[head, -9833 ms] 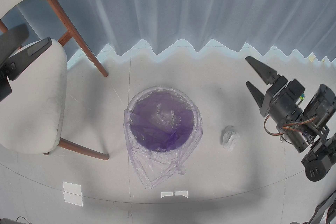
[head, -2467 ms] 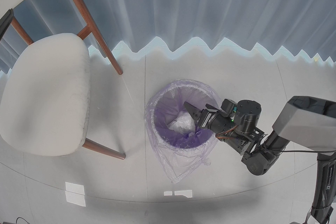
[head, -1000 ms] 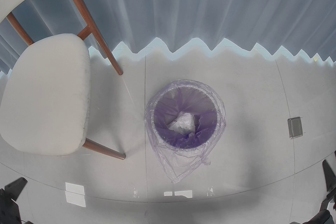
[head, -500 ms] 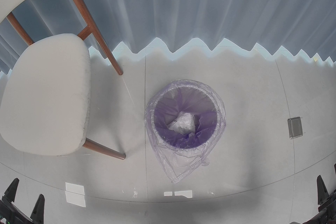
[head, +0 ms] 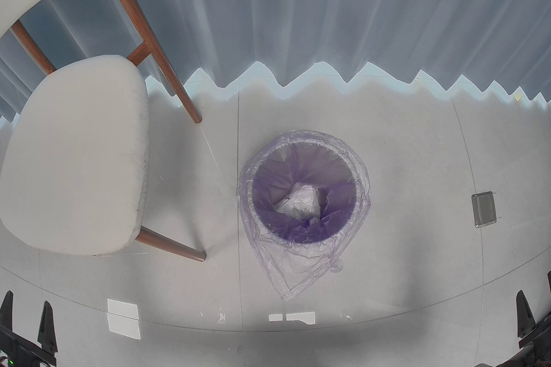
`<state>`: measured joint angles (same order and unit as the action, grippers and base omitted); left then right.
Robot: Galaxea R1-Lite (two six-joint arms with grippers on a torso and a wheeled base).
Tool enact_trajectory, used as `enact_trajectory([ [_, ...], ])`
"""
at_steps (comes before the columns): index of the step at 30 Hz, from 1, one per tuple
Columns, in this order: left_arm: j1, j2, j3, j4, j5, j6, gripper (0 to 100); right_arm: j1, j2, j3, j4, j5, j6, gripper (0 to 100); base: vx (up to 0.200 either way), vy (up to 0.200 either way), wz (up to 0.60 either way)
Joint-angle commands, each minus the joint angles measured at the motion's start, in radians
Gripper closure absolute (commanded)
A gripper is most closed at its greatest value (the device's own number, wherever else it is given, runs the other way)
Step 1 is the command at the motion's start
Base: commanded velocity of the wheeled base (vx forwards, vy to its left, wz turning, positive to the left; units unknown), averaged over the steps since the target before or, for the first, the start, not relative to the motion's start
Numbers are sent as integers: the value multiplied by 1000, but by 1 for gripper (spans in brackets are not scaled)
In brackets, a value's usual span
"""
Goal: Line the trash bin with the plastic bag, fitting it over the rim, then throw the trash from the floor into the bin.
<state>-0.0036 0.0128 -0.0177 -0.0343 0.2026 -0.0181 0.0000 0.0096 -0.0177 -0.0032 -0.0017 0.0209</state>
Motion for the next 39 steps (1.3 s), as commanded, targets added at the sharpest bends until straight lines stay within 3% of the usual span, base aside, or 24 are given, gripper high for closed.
enact_trajectory([
  [1, -4, -13, 16, 39, -233, 23, 0, 0, -10, 16, 2, 2, -7, 0, 0, 0, 0],
  [3, -6, -13, 15, 42, -206, 20, 0, -2, -10, 16, 2, 0, -4, 0, 0, 0, 0],
  [39, -3, -13, 18, 36, -209, 23, 0, 0, -10, 18, 0, 34, -15, 0, 0, 0, 0],
])
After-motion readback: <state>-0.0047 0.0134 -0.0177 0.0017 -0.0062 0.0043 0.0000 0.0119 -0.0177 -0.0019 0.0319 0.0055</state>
